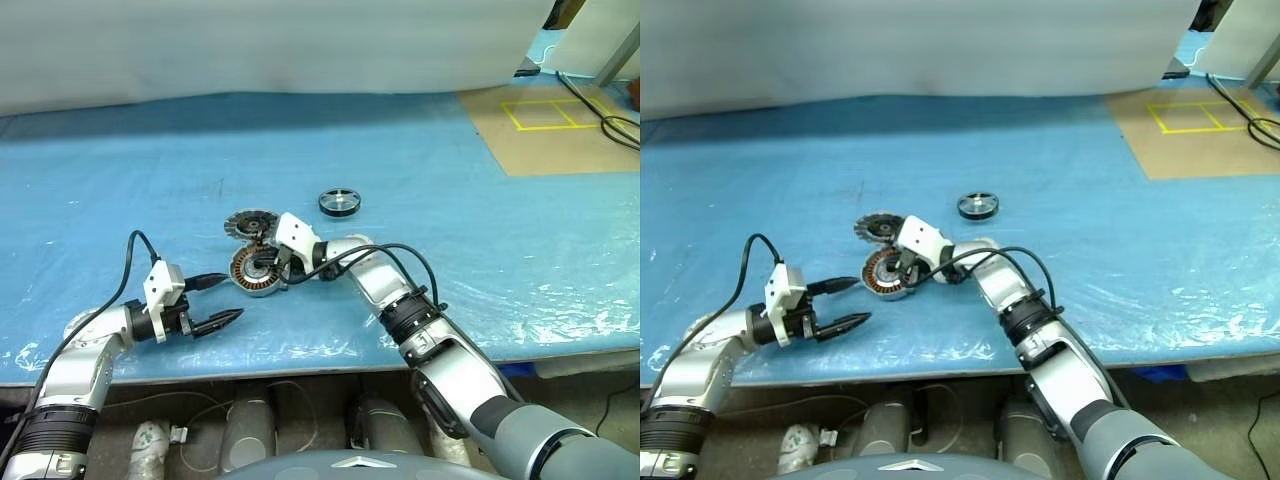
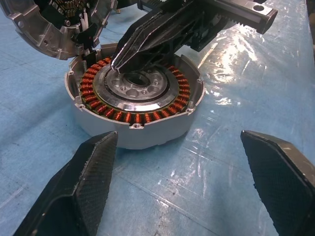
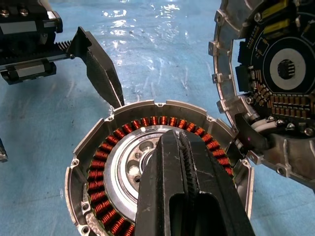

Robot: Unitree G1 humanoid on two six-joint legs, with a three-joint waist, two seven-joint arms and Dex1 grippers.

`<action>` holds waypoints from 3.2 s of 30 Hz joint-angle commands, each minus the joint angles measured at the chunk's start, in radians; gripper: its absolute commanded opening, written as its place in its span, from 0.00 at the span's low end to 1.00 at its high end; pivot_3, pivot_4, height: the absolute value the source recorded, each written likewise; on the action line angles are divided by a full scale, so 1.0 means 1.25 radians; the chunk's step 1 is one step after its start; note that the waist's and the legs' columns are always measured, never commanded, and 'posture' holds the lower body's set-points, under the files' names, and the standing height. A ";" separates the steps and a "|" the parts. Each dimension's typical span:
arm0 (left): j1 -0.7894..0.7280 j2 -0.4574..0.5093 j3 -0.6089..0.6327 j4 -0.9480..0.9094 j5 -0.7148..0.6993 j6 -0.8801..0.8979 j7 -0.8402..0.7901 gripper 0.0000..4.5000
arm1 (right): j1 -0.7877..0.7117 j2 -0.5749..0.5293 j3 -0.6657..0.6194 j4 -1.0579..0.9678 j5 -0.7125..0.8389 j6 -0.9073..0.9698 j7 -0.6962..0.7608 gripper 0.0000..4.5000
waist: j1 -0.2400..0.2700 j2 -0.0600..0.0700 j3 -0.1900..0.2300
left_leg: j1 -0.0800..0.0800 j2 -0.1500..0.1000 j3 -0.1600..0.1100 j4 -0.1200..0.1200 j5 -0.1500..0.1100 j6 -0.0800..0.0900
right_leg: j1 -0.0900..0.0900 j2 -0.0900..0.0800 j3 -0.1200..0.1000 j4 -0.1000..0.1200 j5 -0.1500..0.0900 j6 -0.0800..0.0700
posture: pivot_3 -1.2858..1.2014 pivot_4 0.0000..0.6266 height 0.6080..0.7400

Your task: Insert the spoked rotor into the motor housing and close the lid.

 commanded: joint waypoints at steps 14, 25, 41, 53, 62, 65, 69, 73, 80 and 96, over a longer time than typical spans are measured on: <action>-0.009 -0.004 -0.004 0.001 0.000 -0.018 -0.005 0.94 | -0.020 -0.022 0.087 0.106 -0.139 -0.133 -0.064 0.00 | -0.001 0.000 0.000 | 0.014 -0.001 0.000 -0.002 0.000 0.000 | 0.013 0.000 0.002 -0.001 -0.001 0.000 | 0.52 0.24 1.00; -0.018 -0.006 -0.009 0.009 0.003 -0.022 -0.005 0.94 | -0.017 -0.010 0.021 0.039 -0.037 -0.101 0.033 0.00 | 0.000 0.000 0.000 | 0.002 0.000 0.000 0.000 0.000 0.000 | 0.002 0.000 0.001 -0.001 0.000 0.000 | 0.52 0.24 1.00; -0.014 -0.004 -0.007 0.002 0.004 -0.018 -0.004 0.94 | -0.025 -0.031 0.094 0.096 -0.140 -0.175 0.003 0.00 | 0.000 0.000 0.000 | 0.002 0.000 0.000 0.001 0.000 0.000 | 0.002 0.000 0.000 0.000 0.000 0.000 | 0.52 0.24 1.00; -0.008 -0.008 -0.012 -0.007 0.006 -0.017 0.002 0.94 | -0.063 -0.003 0.014 0.214 -0.093 -0.032 -0.048 0.00 | 0.007 0.001 0.000 | 0.015 0.000 0.000 -0.002 -0.001 0.000 | 0.012 -0.001 0.001 0.001 0.000 0.000 | 0.52 0.24 1.00; -0.017 -0.004 -0.012 0.003 0.008 -0.019 -0.004 0.94 | 0.001 -0.024 -0.057 0.038 0.033 0.088 0.062 0.00 | 0.009 0.000 0.000 | 0.018 -0.001 0.000 -0.004 -0.001 0.000 | 0.014 -0.001 0.002 -0.001 -0.001 0.001 | 0.52 0.24 1.00; -0.021 -0.004 -0.012 0.008 0.009 -0.019 -0.007 0.94 | 0.017 -0.023 -0.054 0.003 0.026 0.107 0.030 0.00 | 0.003 0.000 0.000 | 0.012 -0.001 0.001 -0.004 0.000 0.000 | 0.009 0.000 0.002 -0.001 -0.001 0.000 | 0.52 0.24 1.00; -0.030 -0.004 -0.014 0.012 0.009 -0.017 -0.009 0.94 | 0.018 -0.013 -0.074 -0.023 0.060 0.125 0.024 0.00 | 0.001 0.000 -0.001 | 0.002 -0.001 0.001 -0.002 0.001 -0.003 | 0.001 0.000 0.001 -0.001 -0.001 0.000 | 0.52 0.24 1.00; -0.032 -0.002 -0.014 0.013 0.009 -0.018 -0.012 0.94 | 0.012 -0.006 -0.095 -0.059 0.097 0.153 0.029 0.00 | 0.001 0.000 -0.001 | 0.000 -0.001 0.001 -0.002 0.001 -0.002 | 0.000 0.000 0.000 -0.001 -0.001 0.000 | 0.52 0.24 1.00; -0.026 -0.003 -0.008 0.002 0.005 -0.015 -0.010 0.94 | 0.016 -0.034 -0.122 -0.228 0.174 0.252 0.060 0.00 | 0.002 0.000 0.000 | 0.000 0.000 0.001 -0.002 0.000 -0.001 | -0.001 0.000 0.000 -0.001 -0.001 0.000 | 0.52 0.24 1.00; -0.028 -0.029 -0.001 -0.009 -0.005 -0.024 0.022 0.94 | -0.106 -0.361 -0.141 -0.107 0.110 0.135 0.138 0.19 | 0.000 0.000 0.000 | 0.001 0.000 0.001 0.000 0.001 -0.003 | 0.000 0.000 0.000 0.000 -0.001 0.000 | 0.52 0.24 1.00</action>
